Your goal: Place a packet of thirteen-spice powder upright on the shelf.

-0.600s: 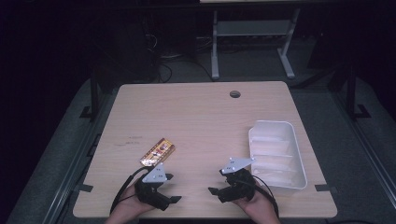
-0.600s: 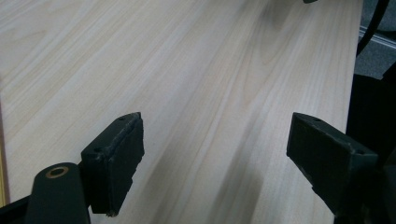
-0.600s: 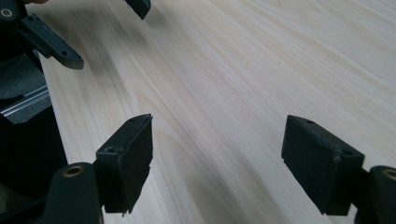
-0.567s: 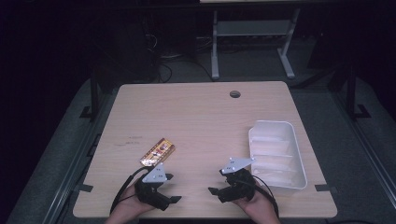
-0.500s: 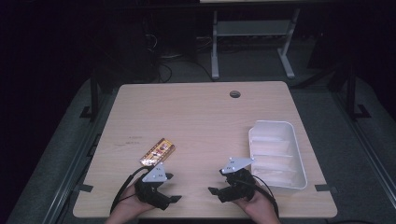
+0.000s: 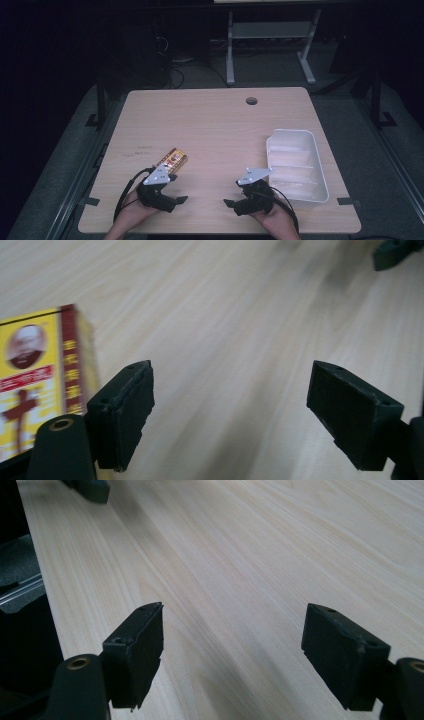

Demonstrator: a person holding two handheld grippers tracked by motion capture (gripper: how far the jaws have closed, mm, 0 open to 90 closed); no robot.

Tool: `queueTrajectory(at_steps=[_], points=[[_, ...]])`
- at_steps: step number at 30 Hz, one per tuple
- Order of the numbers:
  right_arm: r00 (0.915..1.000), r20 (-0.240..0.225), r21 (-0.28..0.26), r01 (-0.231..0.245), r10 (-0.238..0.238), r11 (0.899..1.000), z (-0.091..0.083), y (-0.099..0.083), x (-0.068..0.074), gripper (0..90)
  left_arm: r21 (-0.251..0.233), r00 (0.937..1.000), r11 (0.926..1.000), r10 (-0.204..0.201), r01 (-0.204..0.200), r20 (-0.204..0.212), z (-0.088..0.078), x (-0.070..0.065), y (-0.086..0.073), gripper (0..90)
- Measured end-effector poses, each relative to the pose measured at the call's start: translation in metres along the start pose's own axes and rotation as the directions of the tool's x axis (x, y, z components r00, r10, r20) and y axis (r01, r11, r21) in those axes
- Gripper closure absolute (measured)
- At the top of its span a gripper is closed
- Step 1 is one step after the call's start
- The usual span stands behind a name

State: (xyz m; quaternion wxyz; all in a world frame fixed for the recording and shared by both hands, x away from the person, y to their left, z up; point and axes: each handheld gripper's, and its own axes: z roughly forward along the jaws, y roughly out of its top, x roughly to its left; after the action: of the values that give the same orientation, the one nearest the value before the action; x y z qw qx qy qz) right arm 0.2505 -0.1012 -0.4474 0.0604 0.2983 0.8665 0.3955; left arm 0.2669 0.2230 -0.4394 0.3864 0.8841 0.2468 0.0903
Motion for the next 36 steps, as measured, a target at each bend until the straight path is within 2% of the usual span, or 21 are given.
queueTrajectory(at_steps=[2, 5, 8, 14, 19, 26, 29, 36], points=[[1.0000, 0.000, 0.006, 0.001, -0.001, 1.000, 0.001, 0.000, 0.001, 24.2, -0.010, 0.9997, 0.9998, -0.019, 0.019, -0.012, -0.004, 0.007, -0.002, 19.3], [1.0000, 0.001, 0.009, 0.004, -0.004, 1.000, 0.002, 0.000, 0.001, 24.2, -0.013, 0.9993, 0.9997, -0.022, 0.022, -0.031, -0.007, 0.011, -0.003, 19.3], [1.0000, 0.004, 0.011, 0.007, -0.007, 1.000, 0.003, 0.000, 0.001, 24.1, -0.027, 0.9978, 0.9988, -0.042, 0.041, -0.052, -0.012, 0.018, -0.005, 19.3], [1.0000, 0.004, 0.014, 0.005, -0.005, 1.000, 0.004, 0.001, 0.001, 23.6, -0.044, 0.9952, 0.9970, -0.066, 0.063, -0.073, -0.017, 0.027, -0.006, 19.1], [0.9999, 0.002, 0.019, 0.015, -0.015, 1.000, 0.006, 0.001, 0.002, 23.6, -0.041, 0.9922, 0.9967, -0.073, 0.070, -0.101, -0.020, 0.034, -0.009, 18.9], [0.9998, 0.002, 0.020, 0.019, -0.019, 1.000, 0.006, 0.002, 0.002, 23.5, -0.042, 0.9833, 0.9954, -0.092, 0.086, -0.157, -0.021, 0.042, -0.013, 18.4], [0.9998, 0.002, 0.022, 0.020, -0.021, 1.000, 0.006, 0.002, 0.003, 23.5, -0.030, 0.9784, 0.9945, -0.104, 0.101, -0.179, -0.020, 0.047, -0.016, 18.2], [0.9998, 0.004, 0.023, 0.020, -0.020, 1.000, 0.007, 0.002, 0.002, 23.5, 0.008, 0.9719, 0.9942, -0.103, 0.107, -0.212, -0.017, 0.052, -0.018, 18.3]])
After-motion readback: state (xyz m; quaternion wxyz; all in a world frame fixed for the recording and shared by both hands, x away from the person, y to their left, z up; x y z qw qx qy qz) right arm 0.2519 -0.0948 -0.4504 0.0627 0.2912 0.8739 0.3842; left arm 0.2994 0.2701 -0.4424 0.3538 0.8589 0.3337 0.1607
